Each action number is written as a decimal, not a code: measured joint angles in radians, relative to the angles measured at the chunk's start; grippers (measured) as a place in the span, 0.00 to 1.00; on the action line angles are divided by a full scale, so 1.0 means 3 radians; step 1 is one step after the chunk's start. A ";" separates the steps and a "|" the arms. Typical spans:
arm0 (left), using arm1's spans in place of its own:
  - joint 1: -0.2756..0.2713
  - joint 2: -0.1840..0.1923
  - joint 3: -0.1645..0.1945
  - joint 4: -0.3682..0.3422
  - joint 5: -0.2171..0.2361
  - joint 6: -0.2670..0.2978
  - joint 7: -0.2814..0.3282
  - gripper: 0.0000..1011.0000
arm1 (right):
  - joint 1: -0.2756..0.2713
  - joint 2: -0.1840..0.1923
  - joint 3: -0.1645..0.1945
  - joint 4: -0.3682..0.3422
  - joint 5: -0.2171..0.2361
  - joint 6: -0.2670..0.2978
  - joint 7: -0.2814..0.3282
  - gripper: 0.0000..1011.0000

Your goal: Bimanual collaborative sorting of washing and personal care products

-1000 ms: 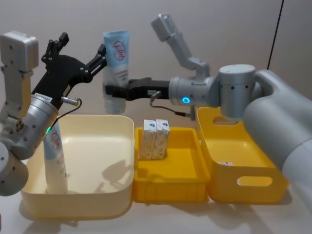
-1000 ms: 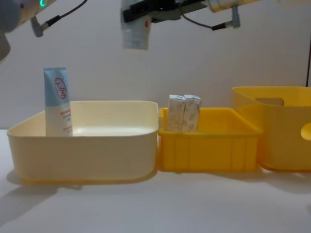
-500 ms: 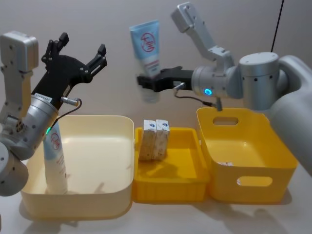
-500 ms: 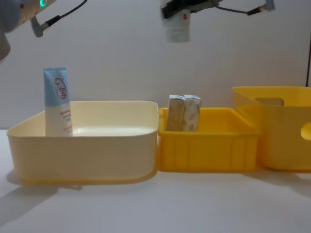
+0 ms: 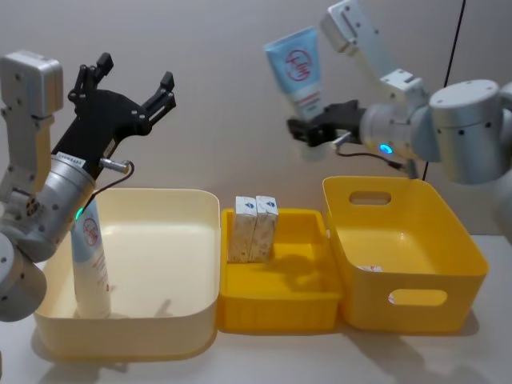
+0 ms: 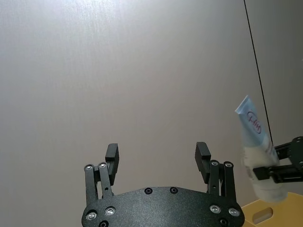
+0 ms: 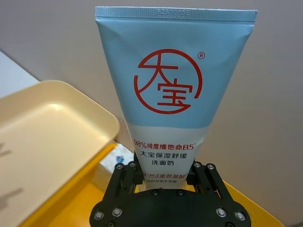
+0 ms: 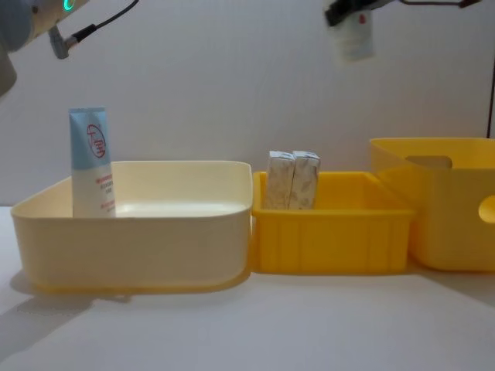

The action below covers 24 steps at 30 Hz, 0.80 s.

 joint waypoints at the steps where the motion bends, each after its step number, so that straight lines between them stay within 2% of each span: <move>1: 0.0000 0.0000 0.0000 0.0000 0.0000 0.0000 0.0000 0.99 | -0.0017 0.0021 0.0006 -0.0043 -0.0014 0.0025 -0.0033 0.47; 7: 0.0000 0.0000 0.0000 0.0000 0.0000 0.0000 0.0000 0.99 | -0.0202 0.0231 0.0076 -0.0445 -0.0135 0.0267 -0.0331 0.47; 13: 0.0000 0.0000 0.0000 0.0000 0.0000 0.0000 0.0000 0.99 | -0.0360 0.0388 0.0157 -0.0724 -0.0215 0.0463 -0.0557 0.47; 20: 0.0000 0.0000 0.0000 0.0000 0.0000 0.0000 0.0000 0.99 | -0.0601 0.0596 0.0315 -0.1023 -0.0265 0.0681 -0.0777 0.47; 22: 0.0000 0.0000 0.0000 0.0000 0.0000 0.0000 0.0000 0.99 | -0.0698 0.0672 0.0387 -0.1128 -0.0271 0.0764 -0.0851 0.48; 24: 0.0000 0.0000 0.0000 0.0000 0.0000 0.0000 0.0000 0.99 | -0.0739 0.0705 0.0415 -0.1169 -0.0274 0.0799 -0.0881 0.59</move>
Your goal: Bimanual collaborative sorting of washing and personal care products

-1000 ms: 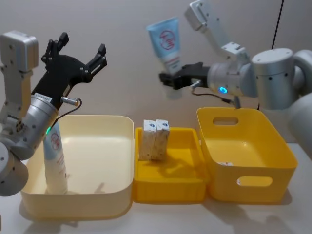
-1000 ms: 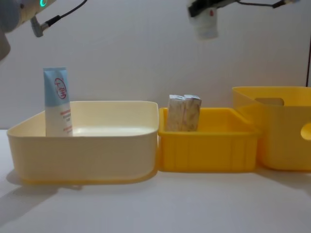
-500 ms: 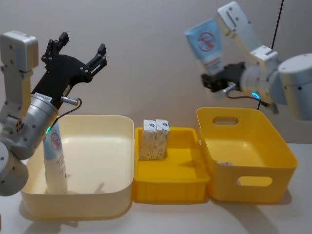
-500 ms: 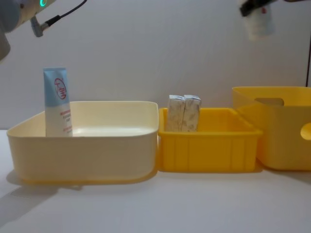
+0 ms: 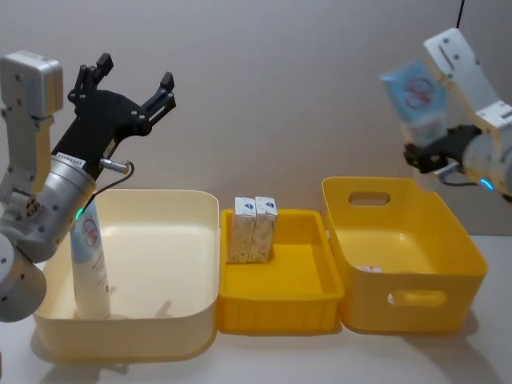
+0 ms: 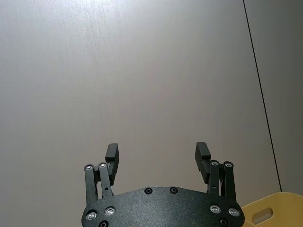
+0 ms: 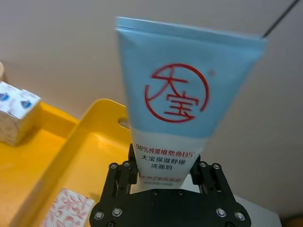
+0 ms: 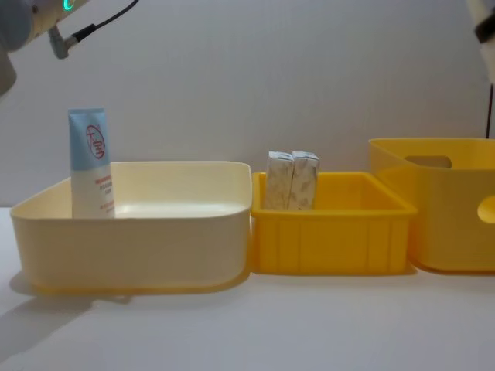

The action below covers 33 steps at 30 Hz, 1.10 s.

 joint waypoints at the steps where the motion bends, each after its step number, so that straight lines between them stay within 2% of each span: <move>1: 0.0000 0.0000 0.0000 0.0000 0.0000 0.0000 0.0000 0.99 | -0.0018 0.0013 0.0013 -0.0021 -0.0001 0.0018 -0.0013 0.61; 3: 0.0000 0.0000 0.0000 0.0000 0.0000 0.0000 0.0000 0.99 | -0.0065 0.0049 0.0045 -0.0071 -0.0005 0.0055 -0.0048 0.64; 4: 0.0000 0.0000 0.0000 0.0000 0.0000 0.0000 0.0000 0.99 | -0.0078 0.0060 0.0055 -0.0085 -0.0006 0.0066 -0.0057 0.70; 9: 0.0000 0.0000 0.0000 0.0000 0.0000 0.0000 0.0000 0.99 | -0.0150 0.0115 0.0108 -0.0162 -0.0012 0.0123 -0.0108 0.86; 14: 0.0000 0.0000 0.0000 0.0000 0.0000 0.0000 0.0000 0.99 | -0.0203 0.0158 0.0146 -0.0221 -0.0016 0.0168 -0.0151 0.98; 33: 0.0000 0.0000 0.0000 0.0000 0.0000 0.0000 0.0000 0.99 | -0.0285 0.0221 0.0205 -0.0306 -0.0021 0.0232 -0.0207 0.99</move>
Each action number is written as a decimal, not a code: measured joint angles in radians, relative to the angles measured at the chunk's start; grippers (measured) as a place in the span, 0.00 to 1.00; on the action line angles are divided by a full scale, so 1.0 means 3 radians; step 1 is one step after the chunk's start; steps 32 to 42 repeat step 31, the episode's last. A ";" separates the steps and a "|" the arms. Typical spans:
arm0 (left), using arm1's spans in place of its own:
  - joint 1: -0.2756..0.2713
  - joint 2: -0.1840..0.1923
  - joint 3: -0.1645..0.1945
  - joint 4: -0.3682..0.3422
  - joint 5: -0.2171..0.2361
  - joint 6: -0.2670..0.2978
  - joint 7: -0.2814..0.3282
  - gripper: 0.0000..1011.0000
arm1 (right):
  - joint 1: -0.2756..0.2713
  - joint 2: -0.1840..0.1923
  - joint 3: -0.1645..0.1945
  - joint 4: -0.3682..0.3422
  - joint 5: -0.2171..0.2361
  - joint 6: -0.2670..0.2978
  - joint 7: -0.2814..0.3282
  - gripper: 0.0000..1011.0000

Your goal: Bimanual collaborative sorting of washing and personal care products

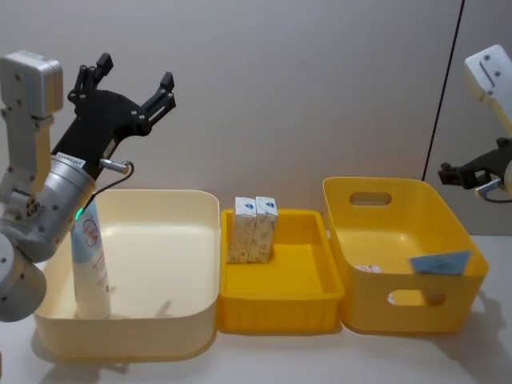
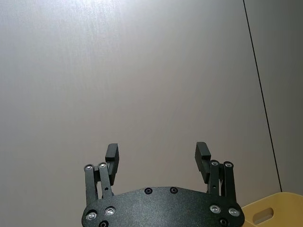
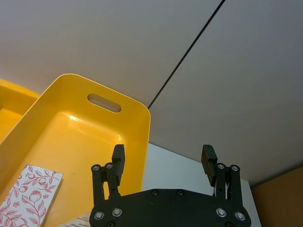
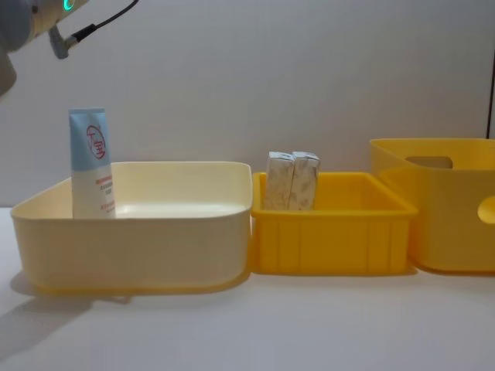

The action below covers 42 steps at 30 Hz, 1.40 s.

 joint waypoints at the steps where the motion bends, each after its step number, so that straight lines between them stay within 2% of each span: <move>1: 0.0000 0.0000 0.0000 0.0000 0.0000 0.0000 0.0000 0.99 | -0.0001 0.0001 0.0001 -0.0002 0.0000 0.0001 -0.0001 0.99; 42: 0.0000 0.0000 0.0000 0.0000 0.0000 0.0000 0.0000 0.99 | -0.0019 0.0016 0.0013 -0.0020 0.0000 0.0018 -0.0015 0.99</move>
